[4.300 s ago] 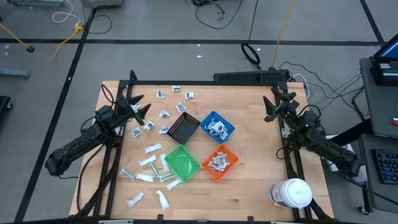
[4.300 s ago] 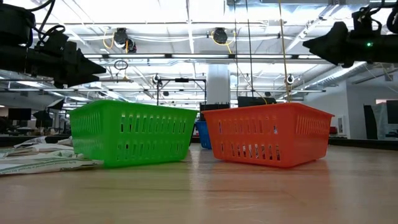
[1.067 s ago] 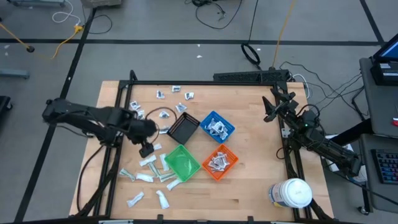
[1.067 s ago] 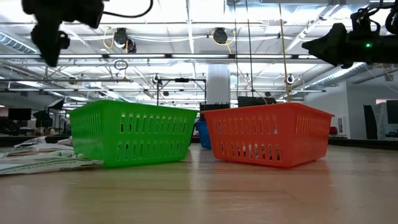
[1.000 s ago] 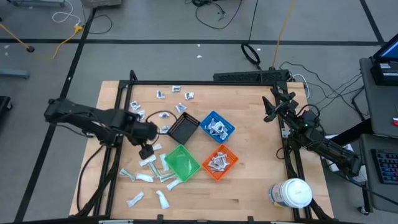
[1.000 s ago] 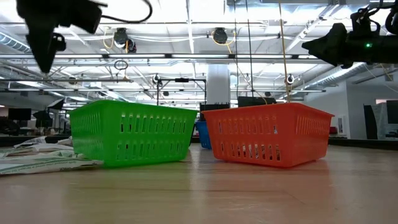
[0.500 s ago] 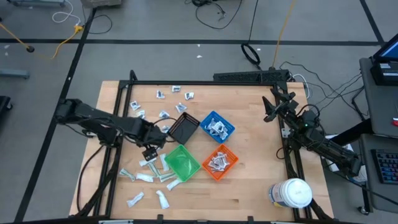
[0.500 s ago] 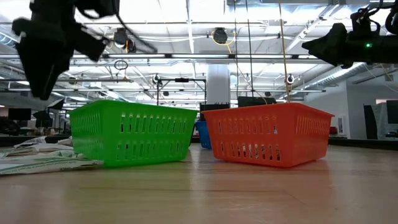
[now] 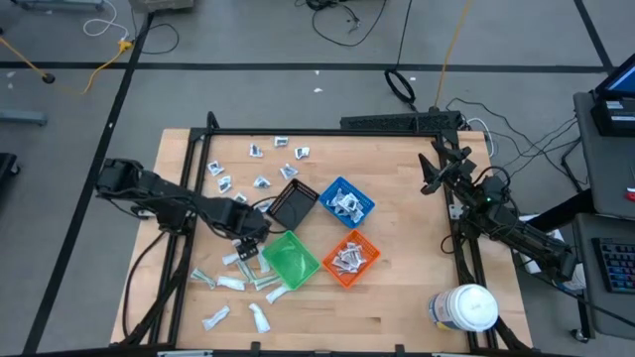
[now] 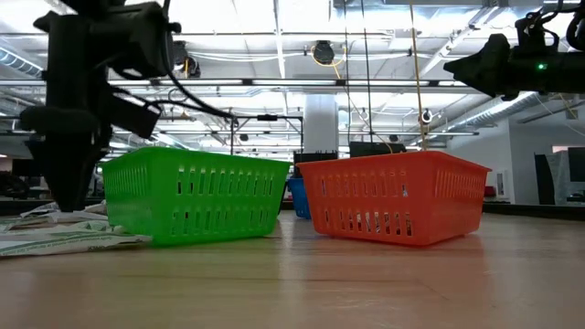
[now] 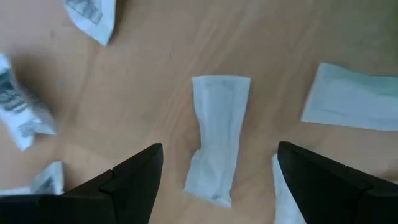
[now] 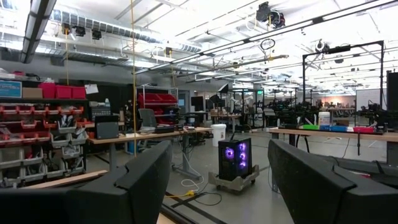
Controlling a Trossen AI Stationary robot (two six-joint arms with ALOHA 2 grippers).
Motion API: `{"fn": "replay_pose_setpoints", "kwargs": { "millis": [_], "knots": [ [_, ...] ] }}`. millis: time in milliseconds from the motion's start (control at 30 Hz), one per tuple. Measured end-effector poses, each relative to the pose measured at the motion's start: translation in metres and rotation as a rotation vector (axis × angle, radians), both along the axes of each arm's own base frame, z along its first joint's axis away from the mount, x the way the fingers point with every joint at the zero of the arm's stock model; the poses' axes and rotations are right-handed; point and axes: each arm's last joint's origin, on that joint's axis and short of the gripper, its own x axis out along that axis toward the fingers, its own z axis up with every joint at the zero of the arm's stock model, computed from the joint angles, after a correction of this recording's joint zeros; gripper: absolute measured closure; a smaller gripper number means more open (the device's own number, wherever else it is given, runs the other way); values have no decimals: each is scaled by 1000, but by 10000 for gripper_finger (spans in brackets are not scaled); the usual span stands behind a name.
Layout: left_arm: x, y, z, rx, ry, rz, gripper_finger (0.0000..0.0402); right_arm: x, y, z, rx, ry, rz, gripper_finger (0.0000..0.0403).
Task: Pick & Place First Aid Supplies
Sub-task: Put the green bandage into the green bin
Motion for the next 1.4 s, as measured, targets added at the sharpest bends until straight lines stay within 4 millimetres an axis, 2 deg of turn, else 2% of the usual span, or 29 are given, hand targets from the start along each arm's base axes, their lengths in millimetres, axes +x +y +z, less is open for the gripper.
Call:
{"fn": "replay_pose_setpoints", "kwargs": {
  "millis": [167,267,367,633,800,933,1100,1300,1400],
  "knots": [
    [-6,1,-12,-2,-4,10,79,0,0,0,0,0,0,140],
    [-5,0,-12,-19,-12,-13,99,0,0,0,0,0,0,140],
    [-4,0,-12,-47,-15,-27,149,0,0,0,0,0,0,140],
    [-4,-1,-12,-56,-14,-26,316,0,0,0,0,0,0,140],
    [-6,-1,-10,-88,-3,-38,391,0,0,0,0,0,0,140],
    [-9,-1,2,-120,11,-21,393,0,0,0,0,0,0,140],
    [-9,-3,29,-113,14,-38,397,0,0,0,0,0,0,140],
    [2,-6,54,-121,-33,-50,398,0,0,0,2,3,0,140],
    [17,-8,66,-126,-71,-75,399,0,0,0,2,3,0,140]
  ]
}}
